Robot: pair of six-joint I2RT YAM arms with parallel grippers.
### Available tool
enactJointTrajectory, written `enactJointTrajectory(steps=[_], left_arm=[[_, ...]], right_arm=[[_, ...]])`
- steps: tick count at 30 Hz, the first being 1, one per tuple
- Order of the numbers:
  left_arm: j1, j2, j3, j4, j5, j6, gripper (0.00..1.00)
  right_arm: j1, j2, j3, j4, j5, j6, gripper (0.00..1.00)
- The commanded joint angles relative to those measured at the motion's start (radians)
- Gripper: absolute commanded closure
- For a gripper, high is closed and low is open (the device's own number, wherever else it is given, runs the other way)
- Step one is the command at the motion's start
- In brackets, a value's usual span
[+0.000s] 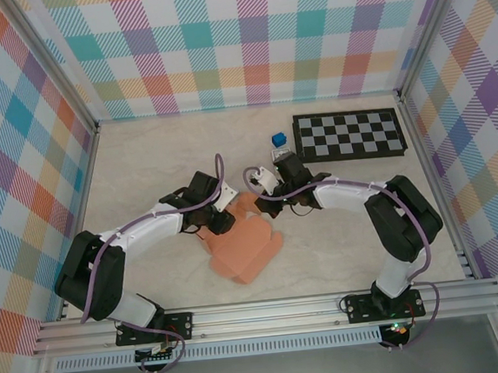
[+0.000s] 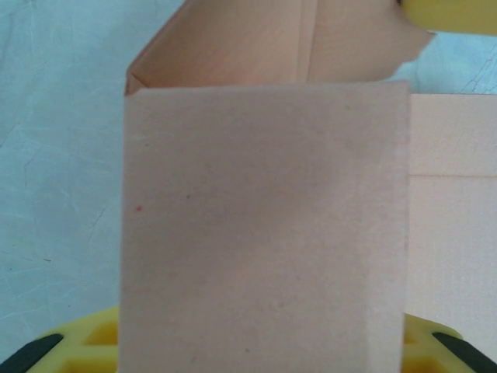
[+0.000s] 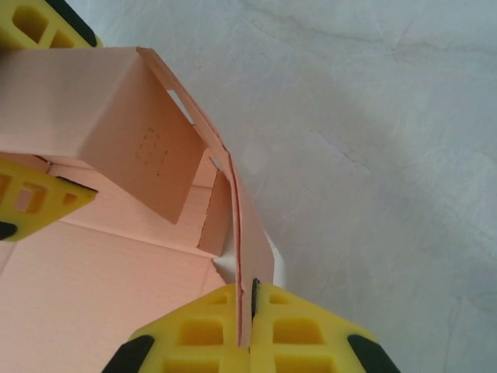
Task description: Fold the paper box
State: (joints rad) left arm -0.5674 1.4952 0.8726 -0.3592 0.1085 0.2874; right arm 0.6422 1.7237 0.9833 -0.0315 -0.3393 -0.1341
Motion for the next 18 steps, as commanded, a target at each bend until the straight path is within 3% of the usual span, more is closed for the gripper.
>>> enactJointTrajectory(steps=[1, 6, 11, 18], left_arm=[[-0.003, 0.008, -0.001, 0.016, -0.011, -0.020, 0.59], [-0.003, 0.020, 0.008, 0.013, -0.021, -0.025, 0.60], [-0.006, 0.018, 0.007, 0.019, -0.025, -0.035, 0.60], [-0.012, 0.017, 0.006, 0.022, -0.021, -0.031, 0.60]], right_arm=[[0.030, -0.028, 0.020, -0.052, -0.003, 0.151, 0.98], [0.077, -0.002, 0.064, -0.073, -0.007, 0.264, 0.98], [0.140, 0.030, 0.119, -0.114, 0.081, 0.344, 0.96], [0.144, 0.099, 0.253, -0.266, 0.171, 0.268, 0.95]])
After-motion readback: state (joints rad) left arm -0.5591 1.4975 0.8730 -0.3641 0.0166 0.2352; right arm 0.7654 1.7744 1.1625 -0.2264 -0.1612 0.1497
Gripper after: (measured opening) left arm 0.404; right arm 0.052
